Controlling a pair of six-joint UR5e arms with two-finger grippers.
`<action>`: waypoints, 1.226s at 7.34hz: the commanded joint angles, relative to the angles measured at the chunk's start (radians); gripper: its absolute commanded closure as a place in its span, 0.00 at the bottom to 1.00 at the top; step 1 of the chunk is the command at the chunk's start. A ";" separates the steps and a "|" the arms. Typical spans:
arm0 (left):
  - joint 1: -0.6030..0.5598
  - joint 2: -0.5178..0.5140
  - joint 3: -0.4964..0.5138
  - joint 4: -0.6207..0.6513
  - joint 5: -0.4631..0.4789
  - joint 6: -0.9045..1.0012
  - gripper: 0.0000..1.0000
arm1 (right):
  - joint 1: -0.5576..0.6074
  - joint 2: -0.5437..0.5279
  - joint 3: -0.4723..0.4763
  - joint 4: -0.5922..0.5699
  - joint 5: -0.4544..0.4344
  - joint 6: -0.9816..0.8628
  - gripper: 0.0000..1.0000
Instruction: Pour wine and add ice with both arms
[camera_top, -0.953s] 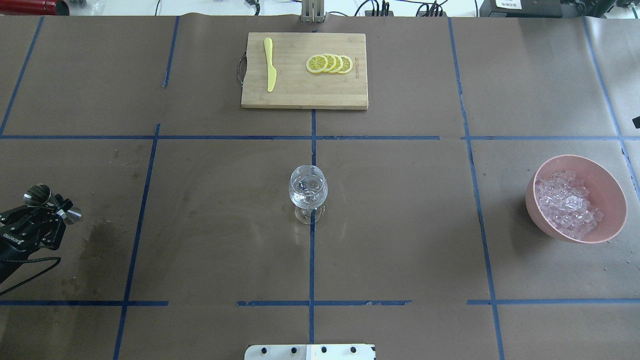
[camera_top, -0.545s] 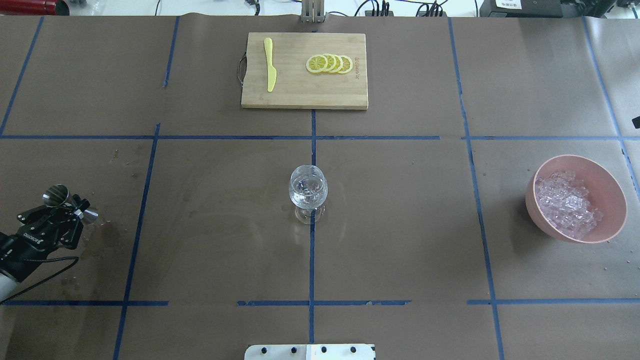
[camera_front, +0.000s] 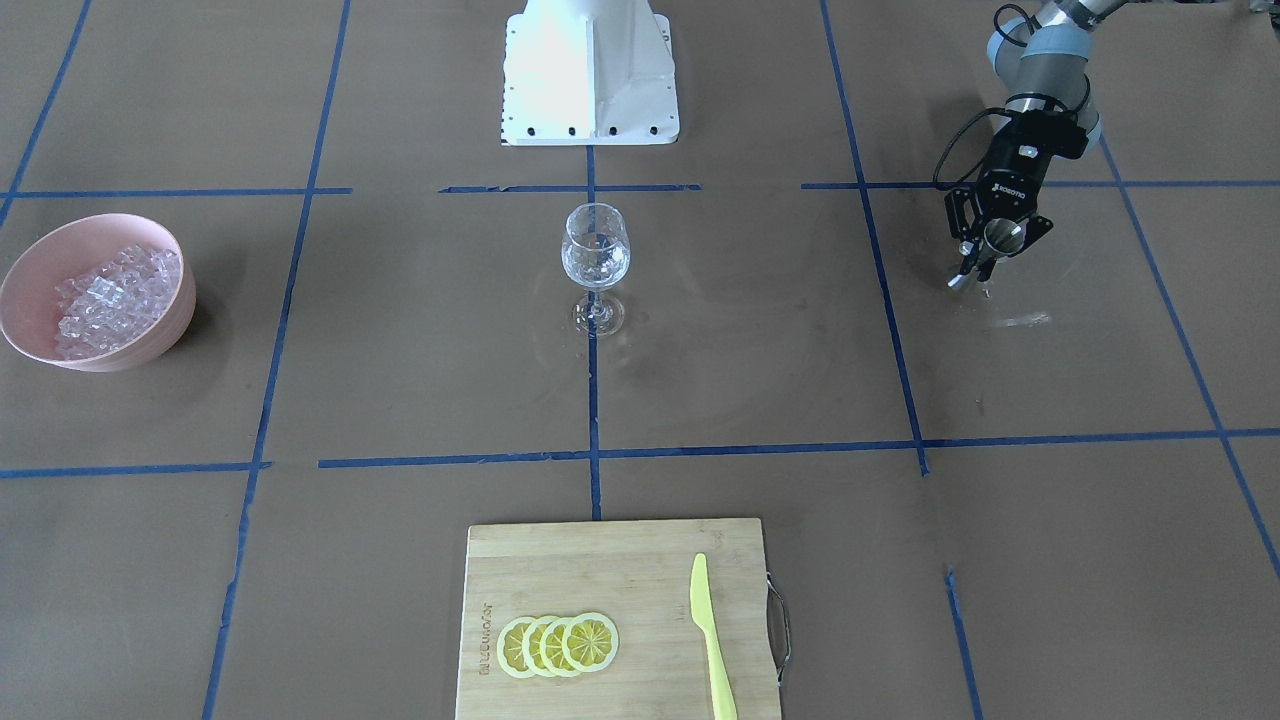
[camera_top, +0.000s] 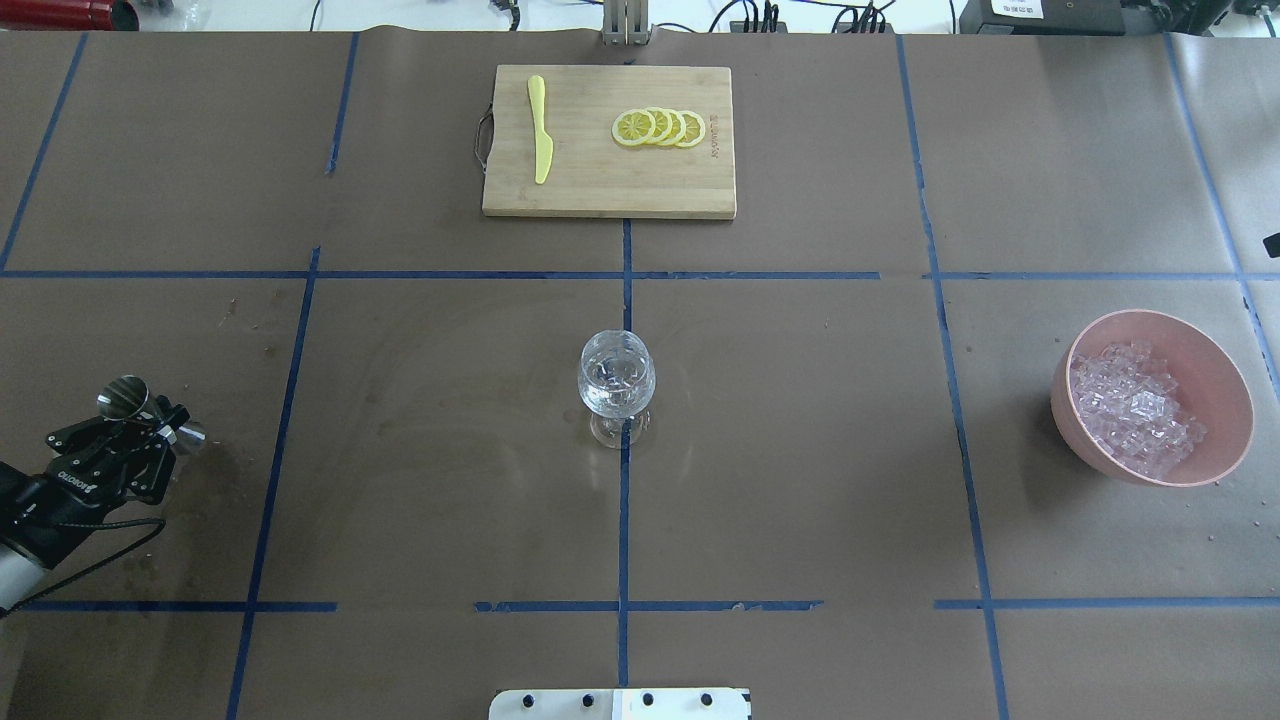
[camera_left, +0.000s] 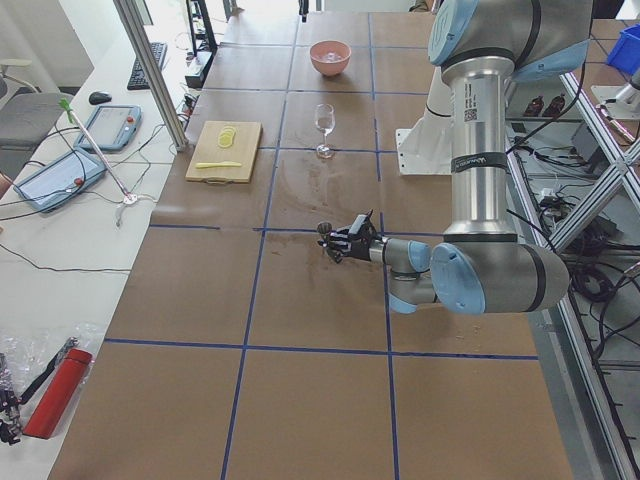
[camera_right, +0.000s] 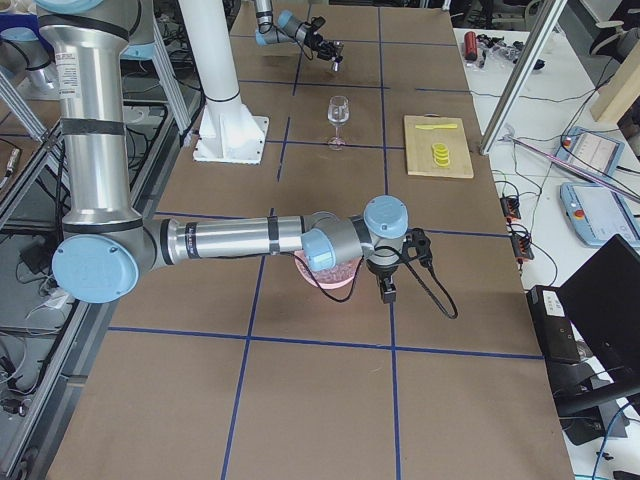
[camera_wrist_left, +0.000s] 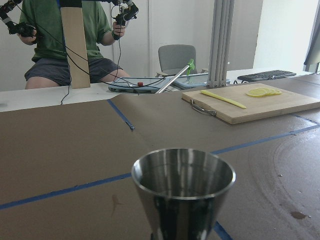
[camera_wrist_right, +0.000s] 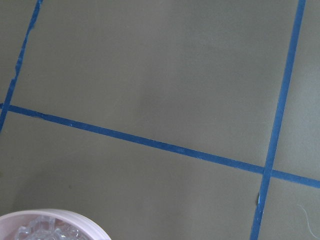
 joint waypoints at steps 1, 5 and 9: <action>0.013 -0.002 0.003 0.000 -0.002 -0.002 0.89 | -0.002 0.000 0.000 0.000 0.000 0.000 0.00; 0.025 -0.012 0.019 0.003 -0.010 -0.027 0.87 | -0.005 -0.002 0.001 0.000 0.002 0.000 0.00; 0.027 -0.018 0.022 0.006 -0.019 -0.027 0.71 | -0.008 -0.002 -0.003 -0.001 0.000 0.000 0.00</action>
